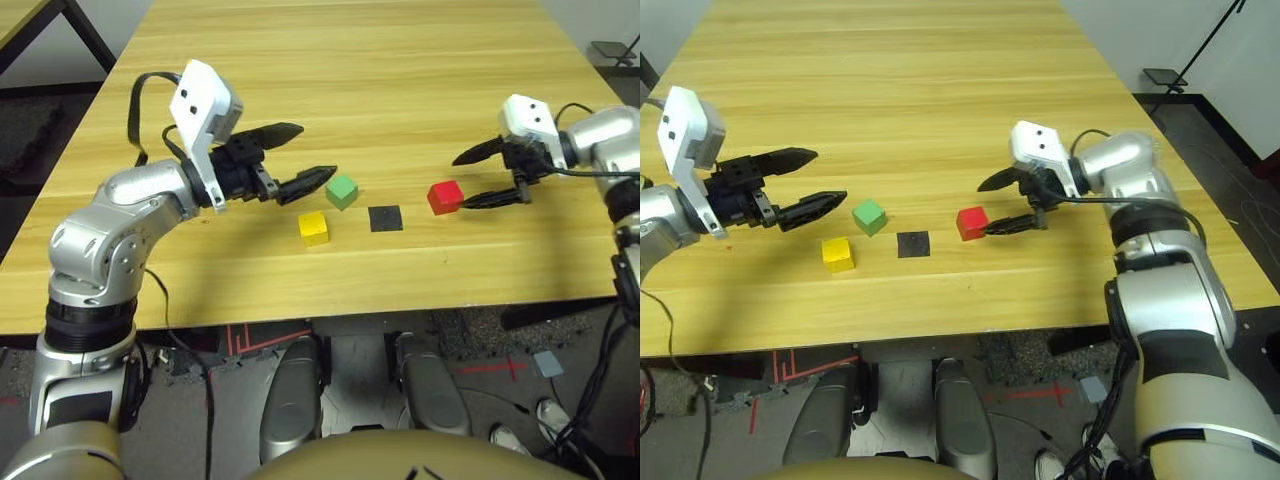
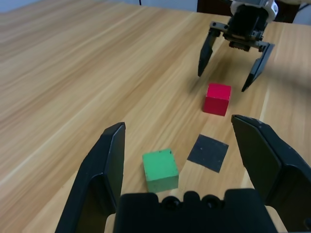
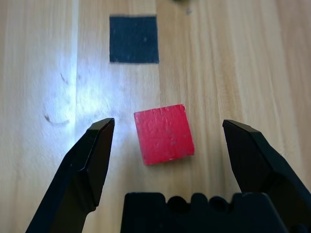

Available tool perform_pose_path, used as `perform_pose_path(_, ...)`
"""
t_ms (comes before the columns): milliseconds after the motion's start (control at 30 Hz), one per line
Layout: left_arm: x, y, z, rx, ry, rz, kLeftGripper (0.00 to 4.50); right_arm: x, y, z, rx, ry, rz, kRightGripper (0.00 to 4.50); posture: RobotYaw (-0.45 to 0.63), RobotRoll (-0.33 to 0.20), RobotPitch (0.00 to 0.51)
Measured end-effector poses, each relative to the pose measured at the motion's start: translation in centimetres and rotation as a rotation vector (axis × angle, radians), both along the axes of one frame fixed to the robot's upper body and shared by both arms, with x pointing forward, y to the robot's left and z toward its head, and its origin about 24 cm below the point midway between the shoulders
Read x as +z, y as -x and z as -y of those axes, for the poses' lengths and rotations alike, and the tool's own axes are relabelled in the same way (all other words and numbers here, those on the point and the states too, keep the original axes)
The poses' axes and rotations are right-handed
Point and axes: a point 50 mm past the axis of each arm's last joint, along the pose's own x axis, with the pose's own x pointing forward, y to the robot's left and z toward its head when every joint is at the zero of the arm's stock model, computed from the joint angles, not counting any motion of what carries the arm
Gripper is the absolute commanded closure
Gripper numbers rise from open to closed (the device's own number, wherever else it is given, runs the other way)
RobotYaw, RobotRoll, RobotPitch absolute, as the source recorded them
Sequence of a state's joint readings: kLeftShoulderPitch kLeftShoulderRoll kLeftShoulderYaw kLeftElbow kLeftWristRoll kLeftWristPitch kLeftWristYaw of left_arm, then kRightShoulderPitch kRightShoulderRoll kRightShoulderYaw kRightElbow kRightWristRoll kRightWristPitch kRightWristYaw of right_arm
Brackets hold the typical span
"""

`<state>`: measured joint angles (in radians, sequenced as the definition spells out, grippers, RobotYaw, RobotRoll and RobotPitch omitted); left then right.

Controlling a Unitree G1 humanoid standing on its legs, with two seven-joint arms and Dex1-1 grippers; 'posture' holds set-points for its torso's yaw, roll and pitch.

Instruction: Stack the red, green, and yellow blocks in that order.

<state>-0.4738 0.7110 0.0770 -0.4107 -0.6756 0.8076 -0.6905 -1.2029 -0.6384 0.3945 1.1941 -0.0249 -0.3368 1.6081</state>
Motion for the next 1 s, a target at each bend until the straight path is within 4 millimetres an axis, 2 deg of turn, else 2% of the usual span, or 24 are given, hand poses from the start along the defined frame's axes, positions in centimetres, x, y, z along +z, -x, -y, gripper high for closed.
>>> perform_pose_path(300, -1.0, 0.6, 0.4, 0.015, -0.019, -0.017, 0.04, -0.3, -0.5, -1.9, 0.073, 0.117, -0.016, 0.0, 0.43, -0.202, 0.105)
perform_pose_path(600, -0.9, 0.7, 0.5, 0.041, -0.016, 0.002, 0.01, -0.6, -0.5, -2.0, 0.081, 0.175, -0.031, 0.02, 0.43, -0.212, 0.122)
perform_pose_path(700, -0.9, 0.7, 0.7, 0.042, -0.011, 0.007, 0.0, -0.8, -0.5, -2.2, 0.089, 0.189, -0.037, 0.61, 0.44, -0.215, 0.129)
perform_pose_path(867, -0.9, 0.6, 0.8, 0.049, 0.0, 0.005, 0.0, -1.3, -0.5, -2.9, 0.118, 0.205, -0.043, 2.25, 0.44, -0.219, 0.136)
perform_pose_path(900, -0.9, 0.6, 0.9, 0.051, 0.001, 0.006, 0.0, -1.3, -0.5, -3.0, 0.121, 0.205, -0.042, 2.44, 0.45, -0.219, 0.137)
perform_pose_path(1000, -0.8, 0.6, 0.9, 0.057, 0.006, 0.01, 0.0, -1.3, -0.5, -3.1, 0.125, 0.205, -0.039, 2.45, 0.45, -0.225, 0.141)
